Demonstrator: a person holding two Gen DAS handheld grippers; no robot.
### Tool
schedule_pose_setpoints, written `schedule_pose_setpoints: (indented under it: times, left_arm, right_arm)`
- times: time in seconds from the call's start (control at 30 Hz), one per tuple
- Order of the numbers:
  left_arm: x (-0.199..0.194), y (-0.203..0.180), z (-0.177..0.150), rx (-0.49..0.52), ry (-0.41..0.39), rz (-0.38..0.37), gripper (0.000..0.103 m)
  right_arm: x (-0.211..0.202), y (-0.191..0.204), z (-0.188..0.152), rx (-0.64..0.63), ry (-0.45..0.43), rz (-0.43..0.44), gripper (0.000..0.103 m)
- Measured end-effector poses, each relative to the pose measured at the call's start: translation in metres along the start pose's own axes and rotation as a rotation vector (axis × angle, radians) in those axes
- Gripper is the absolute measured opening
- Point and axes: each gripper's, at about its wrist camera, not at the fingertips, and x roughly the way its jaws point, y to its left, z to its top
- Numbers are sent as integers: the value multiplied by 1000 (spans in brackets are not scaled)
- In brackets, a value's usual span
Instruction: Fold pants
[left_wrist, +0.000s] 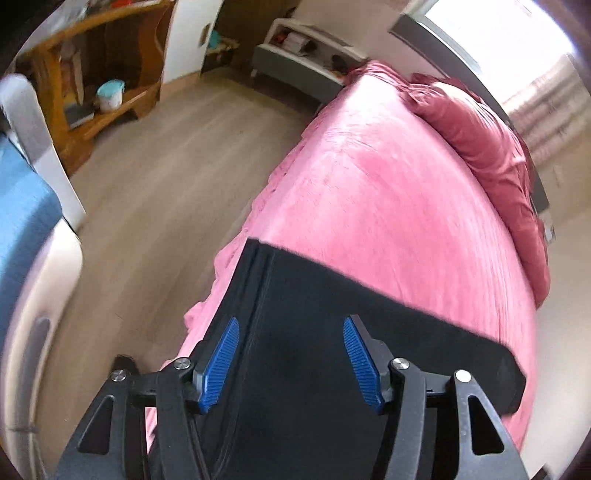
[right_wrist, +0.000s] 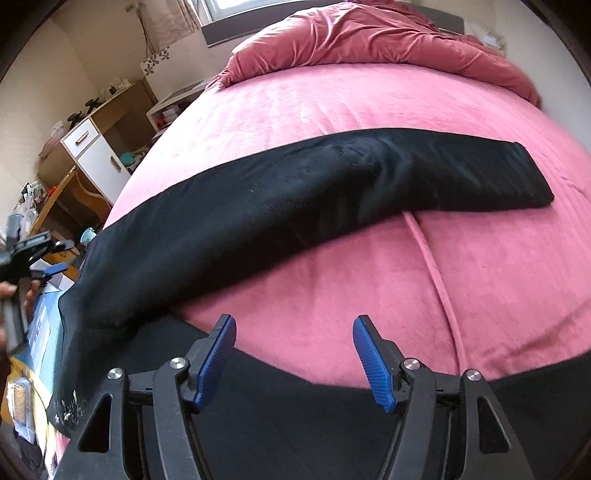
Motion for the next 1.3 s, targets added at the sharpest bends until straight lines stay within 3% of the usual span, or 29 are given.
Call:
schedule_pose_setpoints:
  times: [0.23,0.43,0.5,0.57,0.67,0.83,1.0,1.17,1.3]
  left_arm:
    - [35,7,32,-74,20,29,60]
    - [55,-2,38,-44,61,48,58]
    - [59,-12,34,15,71,89,44]
    - [56,-18,32,75,43,89,24]
    - [41,-29,22,157,-13,93,15]
    - [-17,-47,3,237,-151,-39,14]
    - [-92,-64,-48,376,-215,-254,14]
    - [-150,-60,-113,484,-216,-441,13]
    - [-184,-43,-161,519,-173,-575,12]
  right_arm:
    - [8,11,9,-16,-3,7,70]
    - [17,15,10,-13,4,6,71]
    - [20,15,9,-7,10,8,71]
    - [22,15,9,-2,13,8,71]
    - [25,15,8,-2,17,5,71]
    - [22,13,7,16,11,11,71]
    - [15,9,10,41,-6,40,71]
    - [8,2,22,93,-23,101,71]
    - [7,-1,43,122,-32,148,70]
